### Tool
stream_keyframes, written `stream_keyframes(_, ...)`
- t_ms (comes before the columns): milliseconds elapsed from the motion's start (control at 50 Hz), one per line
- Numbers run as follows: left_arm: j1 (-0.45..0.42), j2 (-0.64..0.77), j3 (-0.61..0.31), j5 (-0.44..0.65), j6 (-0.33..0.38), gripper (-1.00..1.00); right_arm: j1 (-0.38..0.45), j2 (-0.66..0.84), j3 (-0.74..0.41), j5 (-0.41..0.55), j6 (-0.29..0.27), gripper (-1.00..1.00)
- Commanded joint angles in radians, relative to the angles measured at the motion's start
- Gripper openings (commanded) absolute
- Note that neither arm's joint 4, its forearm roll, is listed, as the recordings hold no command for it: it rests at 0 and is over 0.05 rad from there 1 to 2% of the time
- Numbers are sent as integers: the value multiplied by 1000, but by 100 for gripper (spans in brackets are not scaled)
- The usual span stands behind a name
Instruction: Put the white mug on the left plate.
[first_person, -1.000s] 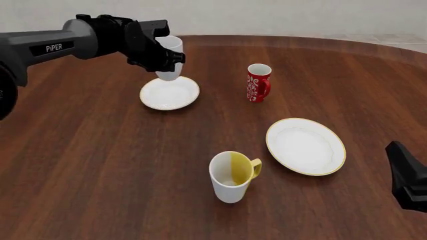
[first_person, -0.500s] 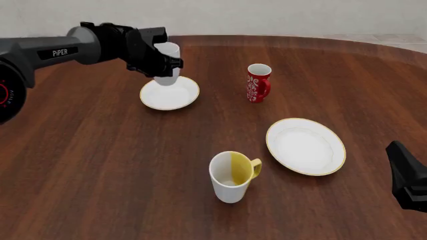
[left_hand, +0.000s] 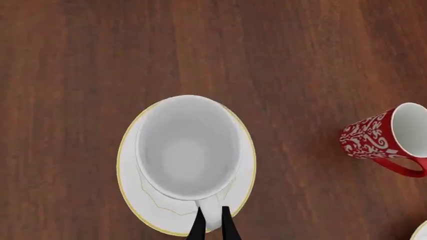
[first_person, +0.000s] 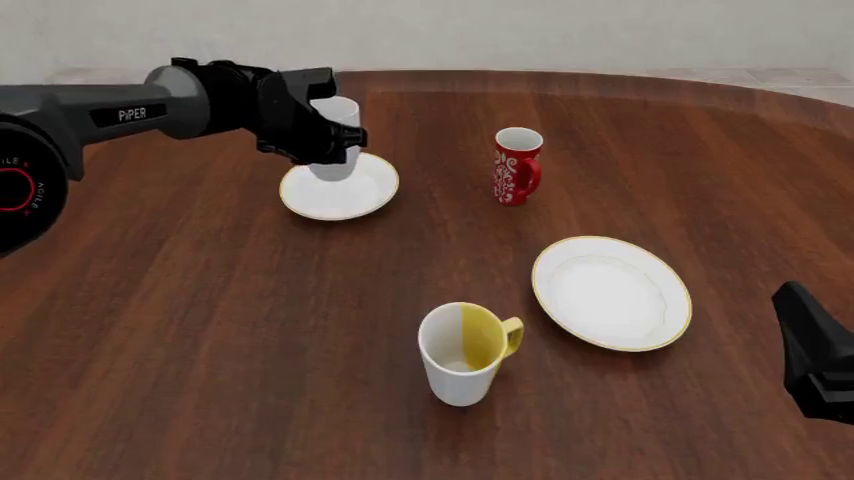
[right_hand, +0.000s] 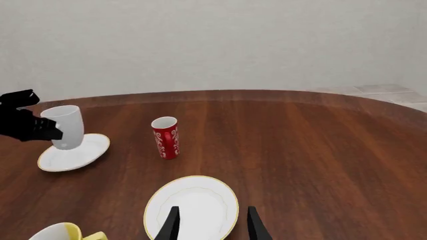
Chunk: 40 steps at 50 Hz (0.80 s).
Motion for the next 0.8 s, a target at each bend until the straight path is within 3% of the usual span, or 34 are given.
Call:
stream_keyframes(20,2,6,4,-10,8,-100,0,5,0,-4,0,100)
stream_keyframes(800,8,26,3,-20,17,-100,-1,15,1,-13,-1,100)
